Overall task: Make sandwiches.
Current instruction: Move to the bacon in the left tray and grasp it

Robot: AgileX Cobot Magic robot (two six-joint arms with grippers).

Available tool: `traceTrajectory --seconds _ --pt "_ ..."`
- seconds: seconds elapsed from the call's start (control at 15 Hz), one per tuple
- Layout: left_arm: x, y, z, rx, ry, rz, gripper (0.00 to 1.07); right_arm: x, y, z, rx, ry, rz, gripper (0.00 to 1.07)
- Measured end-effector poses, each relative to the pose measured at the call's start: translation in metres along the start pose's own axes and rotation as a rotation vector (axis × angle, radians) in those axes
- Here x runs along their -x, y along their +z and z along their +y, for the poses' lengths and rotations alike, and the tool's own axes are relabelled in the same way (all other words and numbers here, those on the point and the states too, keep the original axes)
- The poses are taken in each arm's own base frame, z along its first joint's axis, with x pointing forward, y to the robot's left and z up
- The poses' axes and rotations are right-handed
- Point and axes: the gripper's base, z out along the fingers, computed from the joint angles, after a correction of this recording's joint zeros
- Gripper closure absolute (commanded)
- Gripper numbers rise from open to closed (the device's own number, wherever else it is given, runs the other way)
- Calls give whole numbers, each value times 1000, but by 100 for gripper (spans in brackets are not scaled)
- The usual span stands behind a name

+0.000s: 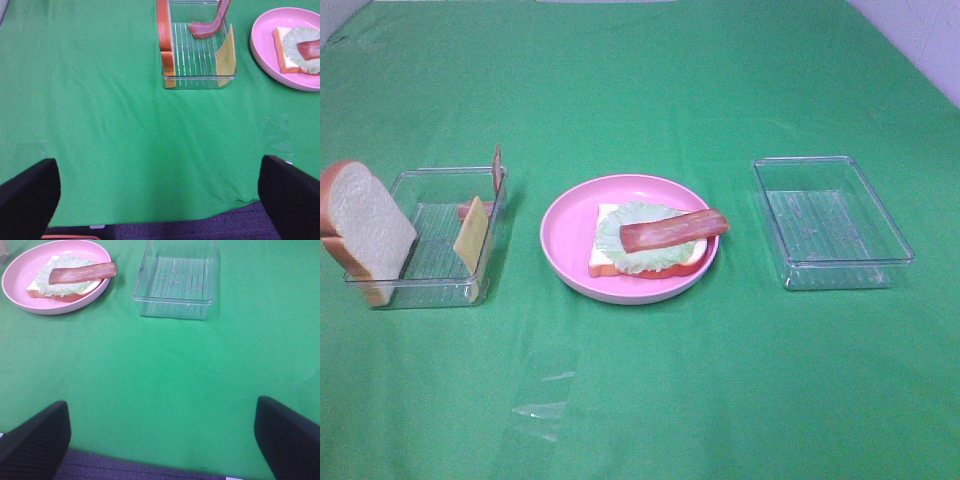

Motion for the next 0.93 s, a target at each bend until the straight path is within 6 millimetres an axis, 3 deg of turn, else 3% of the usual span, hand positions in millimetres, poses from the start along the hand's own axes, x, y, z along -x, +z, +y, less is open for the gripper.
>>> traceTrajectory --seconds 0.27,0.33,0.4,0.53,0.67,0.8,0.93 --pt "85 38 0 24 6 152 4 0 0 0 1 0 0 11" --pt "98 45 1 29 18 166 4 0 0 0 1 0 0 11" --pt "142 79 2 31 49 218 4 0 0 0 1 0 0 11" --pt "177 120 -3 -7 71 266 4 0 0 0 1 0 0 11" --pt "198 148 -19 -44 106 289 4 0 0 0 1 0 0 11" --pt "218 194 -49 -88 125 327 4 0 0 0 1 0 0 11" --pt "223 244 -75 -111 138 385 4 0 0 0 1 0 0 11"
